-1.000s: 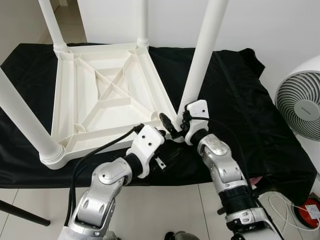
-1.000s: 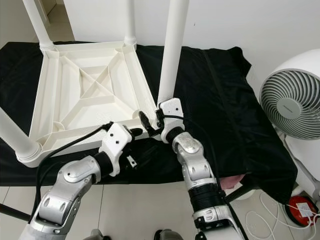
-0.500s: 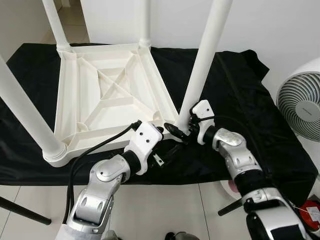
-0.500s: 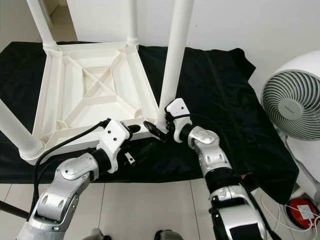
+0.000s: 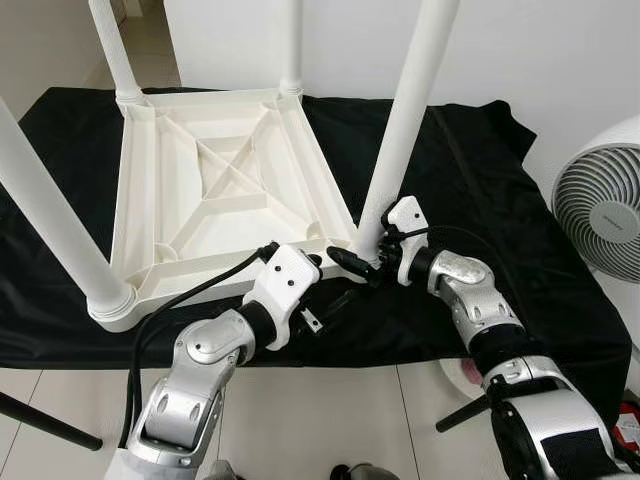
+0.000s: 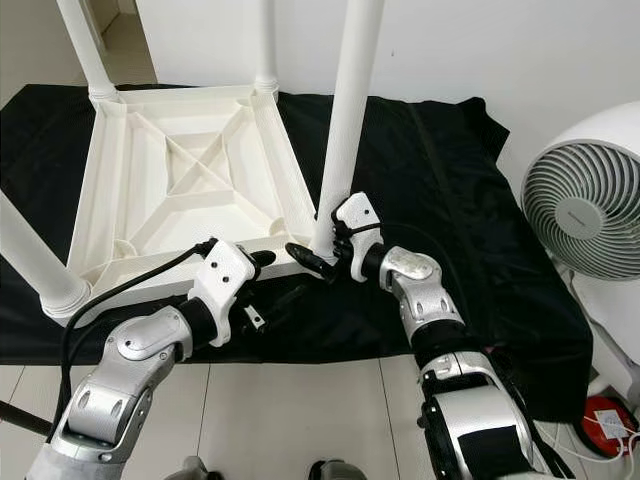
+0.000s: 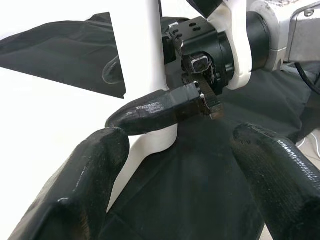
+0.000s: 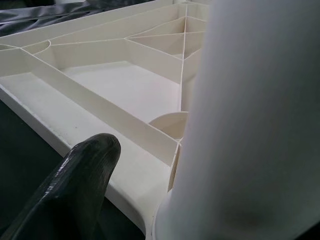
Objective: Building children table
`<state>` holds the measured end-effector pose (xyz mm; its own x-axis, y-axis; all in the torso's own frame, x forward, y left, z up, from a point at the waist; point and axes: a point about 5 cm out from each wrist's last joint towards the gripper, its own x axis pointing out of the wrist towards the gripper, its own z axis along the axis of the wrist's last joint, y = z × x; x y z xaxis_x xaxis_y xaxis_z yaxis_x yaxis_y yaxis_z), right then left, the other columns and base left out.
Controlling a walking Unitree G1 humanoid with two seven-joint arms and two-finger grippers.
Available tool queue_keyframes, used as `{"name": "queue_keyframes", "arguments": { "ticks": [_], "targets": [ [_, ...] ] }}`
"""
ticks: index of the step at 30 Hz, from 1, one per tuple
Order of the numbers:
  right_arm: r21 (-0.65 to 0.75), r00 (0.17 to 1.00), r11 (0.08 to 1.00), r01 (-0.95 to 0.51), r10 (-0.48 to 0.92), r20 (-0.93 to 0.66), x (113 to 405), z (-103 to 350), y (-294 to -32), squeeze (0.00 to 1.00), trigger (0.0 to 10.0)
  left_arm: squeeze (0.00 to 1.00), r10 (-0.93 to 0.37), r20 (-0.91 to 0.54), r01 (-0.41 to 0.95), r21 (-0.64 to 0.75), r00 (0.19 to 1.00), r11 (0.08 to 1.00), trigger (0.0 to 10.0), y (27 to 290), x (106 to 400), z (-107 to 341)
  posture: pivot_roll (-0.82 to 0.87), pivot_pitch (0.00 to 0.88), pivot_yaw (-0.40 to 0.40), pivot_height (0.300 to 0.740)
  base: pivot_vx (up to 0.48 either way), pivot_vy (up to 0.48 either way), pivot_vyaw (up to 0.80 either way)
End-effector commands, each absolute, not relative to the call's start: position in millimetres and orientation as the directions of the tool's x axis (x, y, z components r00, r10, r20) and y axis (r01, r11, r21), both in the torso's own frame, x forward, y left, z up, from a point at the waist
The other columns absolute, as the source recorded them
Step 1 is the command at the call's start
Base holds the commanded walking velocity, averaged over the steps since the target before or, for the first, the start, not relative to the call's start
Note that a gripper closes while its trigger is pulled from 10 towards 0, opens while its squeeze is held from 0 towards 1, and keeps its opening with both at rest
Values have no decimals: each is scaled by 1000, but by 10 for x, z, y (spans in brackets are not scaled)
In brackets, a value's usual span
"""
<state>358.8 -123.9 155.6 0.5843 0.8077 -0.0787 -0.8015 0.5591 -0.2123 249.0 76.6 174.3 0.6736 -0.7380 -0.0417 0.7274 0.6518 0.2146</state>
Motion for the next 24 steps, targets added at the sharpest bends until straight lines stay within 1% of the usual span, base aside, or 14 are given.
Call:
{"name": "queue_keyframes", "arguments": {
  "ticks": [1, 11, 12, 15, 16, 20, 21, 24],
  "targets": [
    [-217, 557, 531, -819, 827, -79, 3592, 1564, -1205, 0, 10000, 0, -719, -32, 708, 205, 694, 675, 10000, 772, 2479, 1756, 16, 88, -26, 740, 0, 0, 0],
    [-229, 543, 512, -828, 835, -92, 3608, 1563, -1204, 0, 10000, 0, -725, -32, 715, 199, 688, 670, 10000, 746, 2455, 1746, 18, 87, -34, 740, 0, 0, 0],
    [-228, 539, 509, -830, 837, -91, 3611, 1568, -1194, 0, 2353, 0, -726, -33, 716, 201, 687, 668, 10000, 748, 2454, 1747, 17, 87, -34, 740, 0, 0, 0],
    [-217, 537, 510, -832, 839, -89, 3613, 1567, -1184, 0, 2353, 0, -725, -33, 715, 202, 688, 669, 10000, 753, 2459, 1748, 18, 88, -35, 740, 0, 0, 0],
    [-211, 536, 510, -834, 840, -86, 3611, 1564, -1174, 0, 0, 0, -723, -31, 712, 203, 690, 672, 10000, 760, 2470, 1754, 11, 89, -27, 740, 0, 0, 0],
    [-188, 532, 512, -838, 844, -75, 3608, 1561, -1174, 0, 0, 0, -722, -26, 710, 207, 691, 673, 10000, 767, 2509, 1796, -1, 109, -19, 740, 0, 0, 0],
    [-182, 536, 517, -836, 841, -72, 3607, 1554, -1184, 0, 0, 0, -722, -28, 711, 205, 691, 673, 10000, 771, 2526, 1802, -7, 131, -16, 740, 0, 0, 0],
    [-181, 547, 529, -829, 834, -71, 3601, 1536, -1200, 0, 0, 0, -727, -30, 716, 204, 686, 667, 10000, 774, 2533, 1806, -13, 127, -13, 740, 0, 0, 0]
  ]
}}
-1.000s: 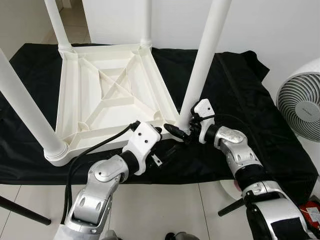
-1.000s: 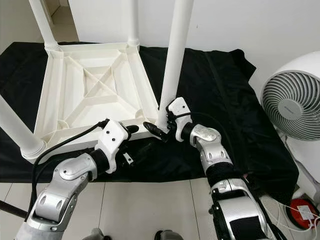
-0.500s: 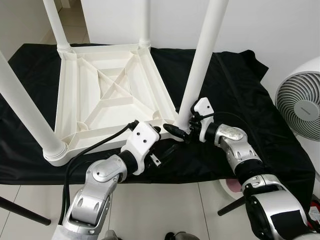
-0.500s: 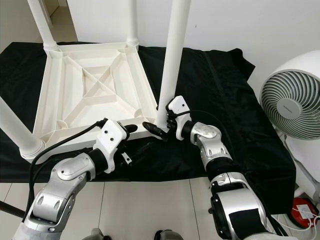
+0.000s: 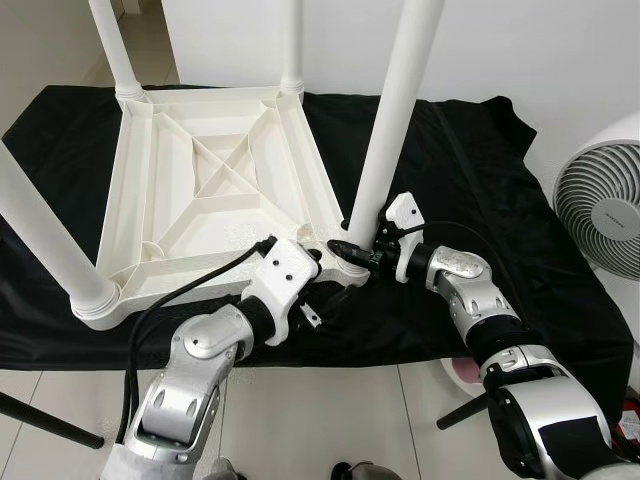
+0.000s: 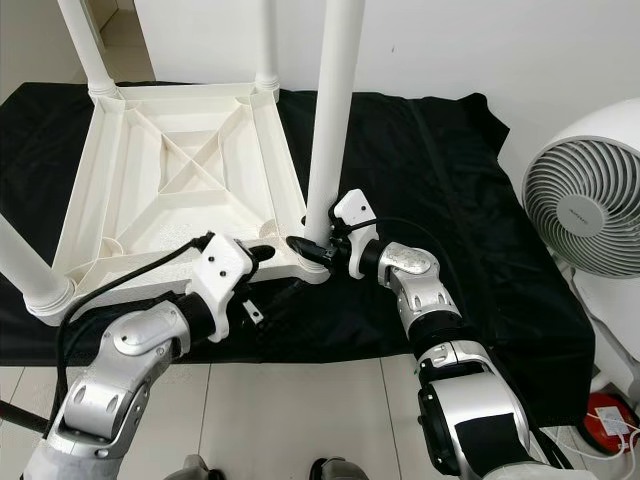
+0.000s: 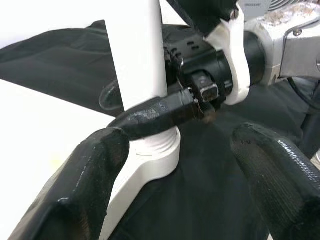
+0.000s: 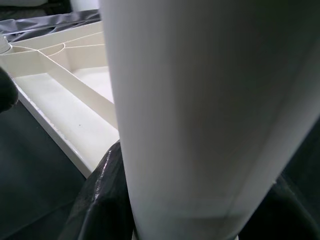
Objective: Building children table
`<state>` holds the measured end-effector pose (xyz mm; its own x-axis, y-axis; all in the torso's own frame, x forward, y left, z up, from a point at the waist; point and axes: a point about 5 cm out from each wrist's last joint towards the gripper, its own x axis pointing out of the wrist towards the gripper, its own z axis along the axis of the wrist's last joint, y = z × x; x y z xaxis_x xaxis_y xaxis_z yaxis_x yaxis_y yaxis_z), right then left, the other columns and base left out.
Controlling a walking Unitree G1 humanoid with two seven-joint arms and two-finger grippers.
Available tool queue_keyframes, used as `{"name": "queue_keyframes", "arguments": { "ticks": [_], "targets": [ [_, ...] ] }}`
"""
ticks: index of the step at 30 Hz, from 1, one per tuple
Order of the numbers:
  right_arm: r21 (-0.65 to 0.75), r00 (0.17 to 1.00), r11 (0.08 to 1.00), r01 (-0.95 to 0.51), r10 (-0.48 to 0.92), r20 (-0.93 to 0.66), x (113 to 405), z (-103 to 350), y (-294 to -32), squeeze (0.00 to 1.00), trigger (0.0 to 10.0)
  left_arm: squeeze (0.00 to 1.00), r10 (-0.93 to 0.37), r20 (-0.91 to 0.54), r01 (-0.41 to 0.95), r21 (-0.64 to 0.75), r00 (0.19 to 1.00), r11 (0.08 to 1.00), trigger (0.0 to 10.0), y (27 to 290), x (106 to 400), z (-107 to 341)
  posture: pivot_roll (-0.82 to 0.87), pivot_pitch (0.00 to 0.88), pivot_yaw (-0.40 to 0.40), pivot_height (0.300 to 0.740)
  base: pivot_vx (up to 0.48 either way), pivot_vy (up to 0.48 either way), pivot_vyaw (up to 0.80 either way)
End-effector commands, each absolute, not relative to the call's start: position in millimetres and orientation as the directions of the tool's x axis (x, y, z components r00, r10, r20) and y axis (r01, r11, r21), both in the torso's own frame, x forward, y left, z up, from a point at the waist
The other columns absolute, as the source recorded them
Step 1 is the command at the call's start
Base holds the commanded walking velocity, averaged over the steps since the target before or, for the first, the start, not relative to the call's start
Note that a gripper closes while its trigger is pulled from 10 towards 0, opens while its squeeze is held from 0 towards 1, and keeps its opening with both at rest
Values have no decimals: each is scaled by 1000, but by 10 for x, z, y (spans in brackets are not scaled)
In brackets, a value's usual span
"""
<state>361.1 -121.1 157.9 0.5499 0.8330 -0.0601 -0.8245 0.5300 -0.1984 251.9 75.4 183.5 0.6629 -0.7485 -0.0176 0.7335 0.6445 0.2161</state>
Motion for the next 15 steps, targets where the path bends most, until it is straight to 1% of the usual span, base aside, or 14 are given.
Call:
{"name": "queue_keyframes", "arguments": {
  "ticks": [1, 2, 3, 4, 6, 7, 9, 10, 11, 12, 13, 14, 15],
  "targets": [
    [-184, 552, 533, -826, 831, -71, 3599, 1527, -1208, 0, 0, 0, -731, -29, 720, 205, 682, 663, 10000, 773, 2529, 1807, -13, 127, -13, 740, 0, 0, 0],
    [-186, 571, 552, -813, 818, -67, 3604, 1527, -1224, 0, 10000, 0, -734, -31, 723, 207, 678, 659, 10000, 772, 2524, 1807, -20, 141, -8, 740, 0, 0, 0],
    [-188, 594, 574, -797, 802, -68, 3614, 1526, -1243, 0, 10000, 0, -735, -37, 724, 210, 678, 657, 10000, 773, 2523, 1799, -20, 141, -8, 740, 0, 0, 0],
    [-188, 594, 574, -797, 802, -68, 3614, 1526, -1243, 0, 10000, 0, -735, -37, 724, 210, 678, 657, 10000, 773, 2523, 1799, -20, 141, -8, 740, 0, 0, 0],
    [-190, 688, 666, -721, 721, -80, 3667, 1515, -1294, 0, 10000, 0, -735, -36, 726, 200, 677, 658, 10000, 771, 2526, 1790, -34, 149, -4, 740, 0, 0, 0],
    [-190, 688, 666, -721, 721, -80, 3667, 1515, -1294, 0, 10000, 0, -735, -36, 726, 200, 677, 658, 10000, 771, 2526, 1790, -34, 149, -4, 740, 0, 0, 0],
    [-188, 769, 749, -635, 635, -72, 3700, 1509, -1323, 0, 10000, 0, -738, -34, 729, 192, 674, 657, 10000, 761, 2524, 1787, -38, 164, -12, 740, 0, 0, 0],
    [-186, 791, 772, -608, 608, -65, 3702, 1508, -1325, 0, 10000, 0, -738, -34, 730, 190, 674, 657, 10000, 757, 2522, 1782, -38, 164, -12, 740, 0, 0, 0],
    [-171, 809, 793, -585, 586, -51, 3694, 1515, -1286, 0, 10000, 0, -738, -36, 730, 190, 673, 656, 10000, 759, 2525, 1786, -44, 156, -10, 740, 0, 0, 0],
    [-142, 821, 811, -568, 571, -24, 3655, 1516, -1202, 0, 10000, 0, -740, -38, 732, 189, 672, 655, 10000, 759, 2518, 1777, -48, 171, -12, 740, 0, 0, 0],
    [-142, 821, 811, -568, 571, -24, 3655, 1516, -1202, 0, 10000, 0, -740, -38, 732, 189, 672, 655, 10000, 759, 2518, 1777, -48, 171, -12, 740, 0, 0, 0],
    [-99, 831, 827, -553, 556, -7, 3616, 1508, -1126, 0, 10000, 0, -740, -45, 733, 193, 671, 652, 10000, 761, 2513, 1765, -48, 171, -12, 740, 0, 0, 0],
    [-99, 831, 827, -553, 556, -7, 3616, 1508, -1126, 0, 10000, 0, -740, -45, 733, 193, 671, 652, 10000, 761, 2513, 1765, -48, 171, -12, 740, 0, 0, 0]
  ]
}}
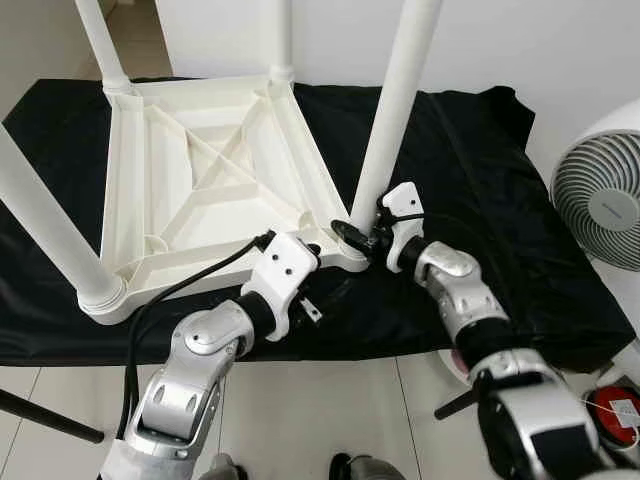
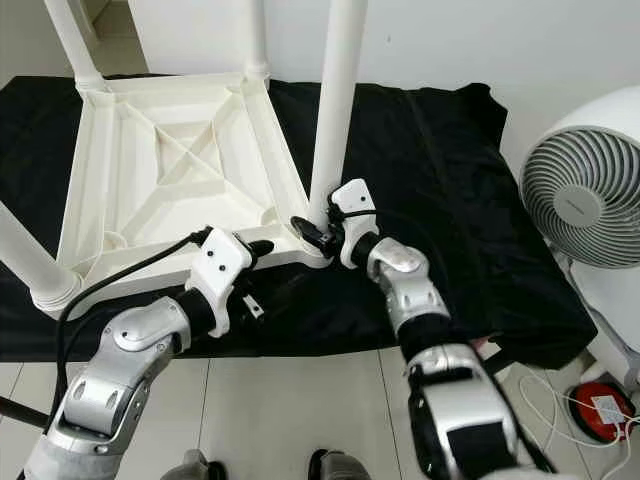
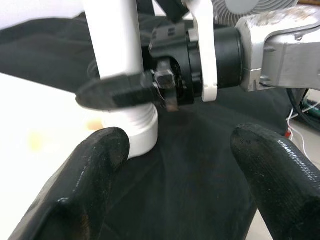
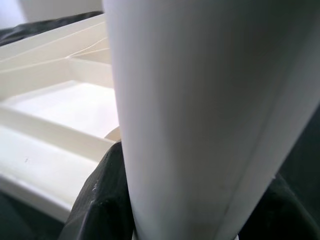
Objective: Building children table
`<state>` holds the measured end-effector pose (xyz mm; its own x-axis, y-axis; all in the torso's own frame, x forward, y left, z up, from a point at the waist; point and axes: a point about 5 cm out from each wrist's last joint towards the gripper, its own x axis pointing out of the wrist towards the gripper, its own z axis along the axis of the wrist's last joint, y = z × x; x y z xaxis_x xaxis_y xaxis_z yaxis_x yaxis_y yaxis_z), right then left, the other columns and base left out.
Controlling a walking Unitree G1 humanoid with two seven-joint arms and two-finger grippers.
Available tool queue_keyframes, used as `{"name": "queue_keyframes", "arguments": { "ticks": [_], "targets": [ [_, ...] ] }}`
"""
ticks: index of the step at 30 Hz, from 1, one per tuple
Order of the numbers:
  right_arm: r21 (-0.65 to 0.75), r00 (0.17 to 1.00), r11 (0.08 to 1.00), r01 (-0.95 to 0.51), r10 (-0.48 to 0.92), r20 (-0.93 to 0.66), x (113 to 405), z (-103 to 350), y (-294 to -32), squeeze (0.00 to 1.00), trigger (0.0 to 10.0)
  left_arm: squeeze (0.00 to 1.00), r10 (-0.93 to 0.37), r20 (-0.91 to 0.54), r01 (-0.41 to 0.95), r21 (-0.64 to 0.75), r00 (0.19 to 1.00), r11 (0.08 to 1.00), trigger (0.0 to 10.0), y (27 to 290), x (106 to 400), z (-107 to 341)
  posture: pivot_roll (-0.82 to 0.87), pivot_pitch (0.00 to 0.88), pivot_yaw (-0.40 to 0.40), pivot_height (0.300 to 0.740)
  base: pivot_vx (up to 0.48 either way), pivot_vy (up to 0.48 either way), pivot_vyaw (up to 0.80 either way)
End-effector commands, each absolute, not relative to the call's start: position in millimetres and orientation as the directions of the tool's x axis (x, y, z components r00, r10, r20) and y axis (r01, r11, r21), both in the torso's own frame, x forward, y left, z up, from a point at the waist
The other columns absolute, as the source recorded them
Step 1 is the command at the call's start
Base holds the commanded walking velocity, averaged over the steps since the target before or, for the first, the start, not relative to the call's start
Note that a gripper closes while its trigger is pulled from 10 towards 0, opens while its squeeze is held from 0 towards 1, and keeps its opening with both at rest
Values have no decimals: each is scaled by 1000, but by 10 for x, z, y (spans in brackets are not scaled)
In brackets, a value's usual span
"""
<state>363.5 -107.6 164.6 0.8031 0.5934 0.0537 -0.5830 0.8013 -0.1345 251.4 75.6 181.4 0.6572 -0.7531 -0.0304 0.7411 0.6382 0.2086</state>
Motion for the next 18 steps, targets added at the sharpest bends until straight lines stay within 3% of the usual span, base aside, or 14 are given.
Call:
{"name": "queue_keyframes", "arguments": {
  "ticks": [1, 4, 6, 8, 14, 15, 18],
  "targets": [
    [-47, 849, 848, -528, 529, 14, 3561, 1490, -1029, 0, 10000, 0, -740, -46, 733, 186, 672, 654, 10000, 761, 2512, 1756, -50, 165, -19, 740, 0, 0, 0],
    [-13, 860, 860, -510, 510, 26, 3525, 1478, -974, 0, 10000, 0, -739, -46, 733, 181, 672, 656, 10000, 760, 2512, 1751, -50, 165, -19, 740, 0, 0, 0],
    [26, 901, 901, -433, 432, 33, 3480, 1454, -897, 0, 10000, 0, -738, -46, 732, 185, 673, 656, 10000, 760, 2516, 1754, -50, 165, -19, 740, 0, 0, 0],
    [69, 963, 961, -267, 264, 52, 3406, 1452, -833, 0, 10000, 0, -734, -45, 728, 187, 678, 660, 10000, 768, 2517, 1754, -52, 175, -27, 740, 0, 0, 0],
    [79, 984, 981, -177, 173, 51, 3375, 1458, -830, 0, 10000, 0, -733, -41, 726, 179, 680, 664, 10000, 759, 2507, 1751, -54, 172, -23, 740, 0, 0, 0],
    [85, 986, 983, -163, 159, 54, 3383, 1472, -866, 992, 10000, 0, -737, -42, 731, 176, 675, 659, 10000, 746, 2499, 1748, -54, 172, -23, 740, 0, 0, 0],
    [101, 986, 981, -164, 158, 60, 3378, 1501, -910, 1000, 10000, 0, -744, -44, 738, 175, 667, 651, 10000, 731, 2487, 1740, -61, 172, -18, 740, 0, 0, 0]
  ]
}}
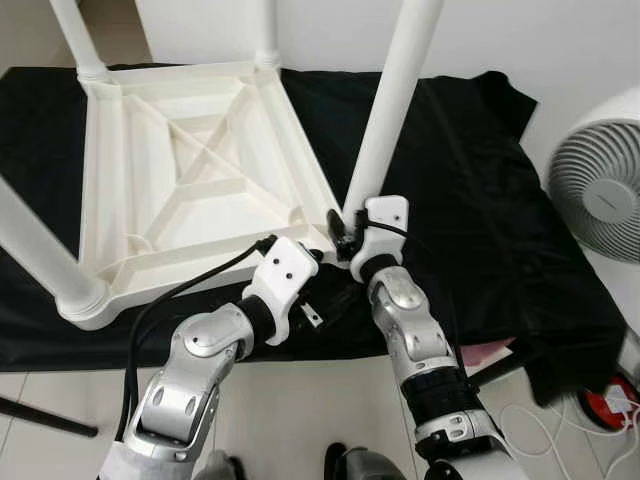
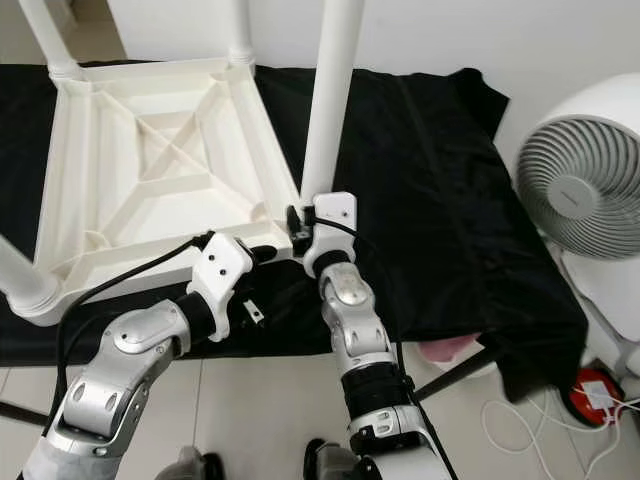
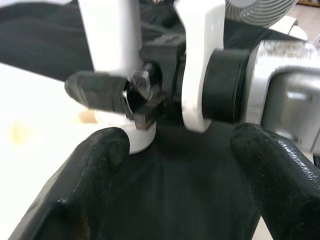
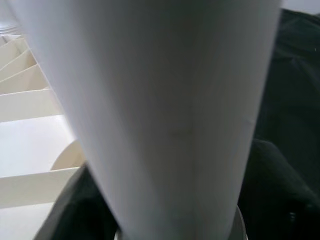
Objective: Building children table
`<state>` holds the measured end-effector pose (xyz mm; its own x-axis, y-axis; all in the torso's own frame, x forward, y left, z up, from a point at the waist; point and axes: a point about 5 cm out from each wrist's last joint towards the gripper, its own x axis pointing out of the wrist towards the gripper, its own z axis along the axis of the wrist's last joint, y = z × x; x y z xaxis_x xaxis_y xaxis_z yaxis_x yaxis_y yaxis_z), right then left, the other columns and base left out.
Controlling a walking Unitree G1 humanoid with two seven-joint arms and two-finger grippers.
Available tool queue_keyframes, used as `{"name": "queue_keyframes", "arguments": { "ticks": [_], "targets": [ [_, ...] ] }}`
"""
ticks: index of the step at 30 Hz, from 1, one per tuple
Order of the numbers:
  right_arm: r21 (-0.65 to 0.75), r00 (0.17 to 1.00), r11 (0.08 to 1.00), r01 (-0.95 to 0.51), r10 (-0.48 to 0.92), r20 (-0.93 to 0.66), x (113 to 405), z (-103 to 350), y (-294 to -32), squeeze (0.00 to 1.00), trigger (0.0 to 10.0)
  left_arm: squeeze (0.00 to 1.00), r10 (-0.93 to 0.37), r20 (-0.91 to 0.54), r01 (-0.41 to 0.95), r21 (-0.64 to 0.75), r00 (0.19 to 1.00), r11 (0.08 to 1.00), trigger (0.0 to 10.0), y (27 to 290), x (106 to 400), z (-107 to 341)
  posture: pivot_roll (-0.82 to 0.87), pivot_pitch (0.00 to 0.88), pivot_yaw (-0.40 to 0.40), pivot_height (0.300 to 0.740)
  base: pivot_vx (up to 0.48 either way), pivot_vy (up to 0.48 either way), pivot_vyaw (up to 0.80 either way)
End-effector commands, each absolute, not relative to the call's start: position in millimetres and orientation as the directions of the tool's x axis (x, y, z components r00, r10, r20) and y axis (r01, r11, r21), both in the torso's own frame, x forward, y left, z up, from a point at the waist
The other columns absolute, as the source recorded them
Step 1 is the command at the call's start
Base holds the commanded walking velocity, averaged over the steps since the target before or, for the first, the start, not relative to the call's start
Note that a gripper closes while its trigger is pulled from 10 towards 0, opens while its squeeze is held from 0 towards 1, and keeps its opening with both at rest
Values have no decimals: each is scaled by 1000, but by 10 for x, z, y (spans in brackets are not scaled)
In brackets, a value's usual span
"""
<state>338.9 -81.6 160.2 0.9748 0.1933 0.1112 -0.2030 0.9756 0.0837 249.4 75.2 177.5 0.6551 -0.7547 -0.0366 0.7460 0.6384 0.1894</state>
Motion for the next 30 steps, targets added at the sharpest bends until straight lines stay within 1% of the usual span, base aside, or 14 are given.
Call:
{"name": "queue_keyframes", "arguments": {
  "ticks": [1, 3, 4, 5, 6, 9, 10, 11, 14, 15, 17, 20, 23, 30],
  "targets": [
    [101, 986, 981, -164, 158, 60, 3378, 1501, -910, 1000, 10000, 0, -744, -44, 738, 175, 667, 651, 10000, 731, 2487, 1740, -61, 172, -18, 740, 0, 0, 0],
    [97, 985, 982, -164, 159, 65, 3375, 1521, -948, 1000, 10000, 0, -746, -45, 741, 174, 664, 649, 10000, 724, 2481, 1736, -62, 172, -22, 740, 0, 0, 0],
    [85, 973, 971, -225, 220, 69, 3367, 1556, -992, 63, 10000, 0, -750, -43, 744, 174, 660, 645, 10000, 718, 2475, 1739, -61, 158, -22, 740, 0, 0, 0],
    [85, 973, 971, -225, 220, 69, 3367, 1556, -992, 63, 10000, 0, -750, -43, 744, 174, 660, 645, 10000, 718, 2475, 1739, -61, 158, -22, 740, 0, 0, 0],
    [61, 963, 963, -263, 259, 72, 3366, 1565, -1006, 0, 10000, 0, -750, -44, 744, 176, 660, 645, 10000, 722, 2470, 1734, -60, 161, -19, 740, 0, 0, 0],
    [34, 944, 945, -325, 321, 81, 3353, 1586, -1015, 0, 10000, 0, -750, -47, 744, 178, 660, 644, 10000, 731, 2461, 1729, -62, 155, -19, 740, 0, 0, 0],
    [-1, 923, 927, -375, 373, 99, 3347, 1617, -1025, 0, 10000, 0, -750, -48, 745, 181, 659, 642, 10000, 742, 2457, 1728, -62, 155, -19, 740, 0, 0, 0],
    [-1, 923, 927, -375, 373, 99, 3347, 1617, -1025, 0, 10000, 0, -750, -48, 745, 181, 659, 642, 10000, 742, 2457, 1728, -62, 155, -19, 740, 0, 0, 0],
    [-74, 846, 853, -517, 522, 106, 3318, 1674, -1051, 0, 10000, 0, -751, -53, 745, 189, 658, 639, 10000, 764, 2450, 1720, -61, 138, -19, 740, 0, 0, 0],
    [-74, 846, 853, -517, 522, 106, 3318, 1674, -1051, 0, 10000, 0, -751, -53, 745, 189, 658, 639, 10000, 764, 2450, 1720, -61, 138, -19, 740, 0, 0, 0],
    [-124, 802, 806, -578, 590, 95, 3312, 1704, -1089, 0, 10000, 0, -752, -52, 746, 194, 657, 638, 10000, 768, 2453, 1723, -63, 127, -18, 740, 0, 0, 0],
    [-132, 783, 785, -605, 617, 84, 3312, 1707, -1110, 0, 10000, 0, -753, -52, 746, 195, 656, 636, 10000, 764, 2452, 1724, -63, 122, -20, 740, 0, 0, 0],
    [-156, 690, 687, -709, 722, 43, 3290, 1722, -1161, 0, 10000, 0, -762, -49, 754, 197, 646, 627, 10000, 743, 2445, 1731, -61, 114, -20, 740, 0, 0, 0],
    [-193, 651, 642, -742, 759, 23, 3346, 1741, -1261, 0, 10000, 0, -764, -47, 755, 201, 643, 624, 10000, 740, 2451, 1739, -60, 102, -18, 740, 0, 0, 0]
  ]
}}
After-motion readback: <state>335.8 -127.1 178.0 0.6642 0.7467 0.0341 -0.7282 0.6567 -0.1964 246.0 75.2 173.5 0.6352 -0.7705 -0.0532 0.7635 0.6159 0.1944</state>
